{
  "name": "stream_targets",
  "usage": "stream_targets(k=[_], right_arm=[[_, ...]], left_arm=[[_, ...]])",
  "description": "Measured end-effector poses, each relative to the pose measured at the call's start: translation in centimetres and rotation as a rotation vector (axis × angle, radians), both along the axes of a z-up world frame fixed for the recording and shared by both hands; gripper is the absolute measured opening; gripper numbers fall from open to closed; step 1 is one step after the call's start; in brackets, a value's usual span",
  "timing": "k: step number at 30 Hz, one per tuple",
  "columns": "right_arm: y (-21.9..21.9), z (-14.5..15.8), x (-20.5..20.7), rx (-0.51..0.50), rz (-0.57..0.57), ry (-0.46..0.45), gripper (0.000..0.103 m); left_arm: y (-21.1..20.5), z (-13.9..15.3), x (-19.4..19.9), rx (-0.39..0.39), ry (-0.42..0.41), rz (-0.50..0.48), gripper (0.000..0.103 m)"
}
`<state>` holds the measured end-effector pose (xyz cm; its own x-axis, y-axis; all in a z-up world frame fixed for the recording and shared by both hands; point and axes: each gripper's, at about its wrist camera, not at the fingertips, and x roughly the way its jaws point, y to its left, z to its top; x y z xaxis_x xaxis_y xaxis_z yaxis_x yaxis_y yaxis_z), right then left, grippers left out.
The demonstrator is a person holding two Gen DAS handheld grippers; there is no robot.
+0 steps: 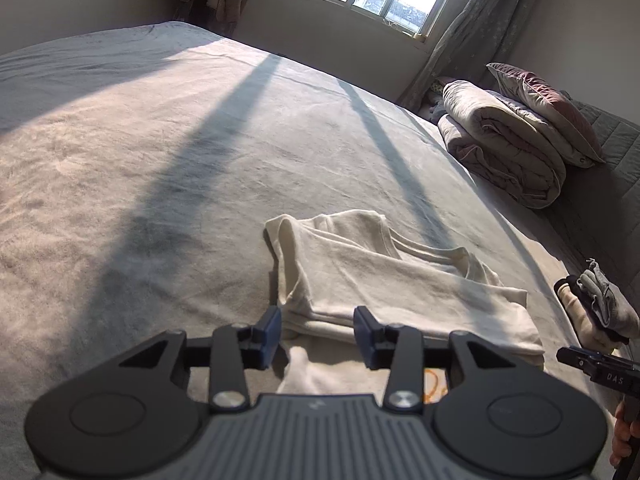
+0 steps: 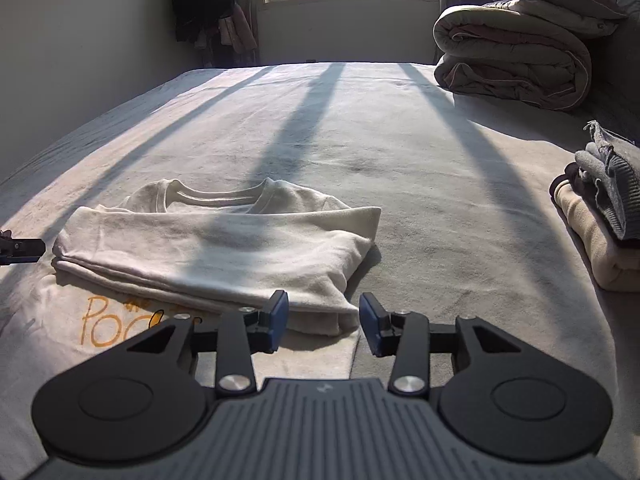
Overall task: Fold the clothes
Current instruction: 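Move both open tools to the T-shirt hem, then grasp the hem with the left tool while the right tool grasps the hem beside it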
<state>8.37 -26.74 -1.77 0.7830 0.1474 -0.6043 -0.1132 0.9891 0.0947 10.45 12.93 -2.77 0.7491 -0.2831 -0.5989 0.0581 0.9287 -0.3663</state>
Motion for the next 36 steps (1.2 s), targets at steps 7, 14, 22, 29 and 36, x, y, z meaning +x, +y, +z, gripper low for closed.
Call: stream_targets(k=[7,14,22,29,36], right_arm=[[0.2,1.8,-2.4,0.020,-0.012,0.072,0.055],[-0.7,2.1,-5.8,0.121,-0.028,0.181,0.059],[-2.1,0.8,-10.3,0.238,-0.051,0.331,0.060],[-3.4,-0.8,-15.5,0.306,-0.053,0.423,0.060],[-4.9,-2.1,-19.2,0.471,0.002,0.473,0.060]], left_arm=[[1.8,0.9,-3.6,0.017,0.055,0.004,0.052],[3.0,0.3,-7.1,0.010,0.171,-0.056,0.053],[3.5,-2.0,-11.2,0.008,0.330,-0.139,0.053],[3.9,-2.0,-14.7,0.001,0.373,-0.246,0.053],[5.2,-3.1,-17.1,-0.145,0.435,-0.374,0.053]])
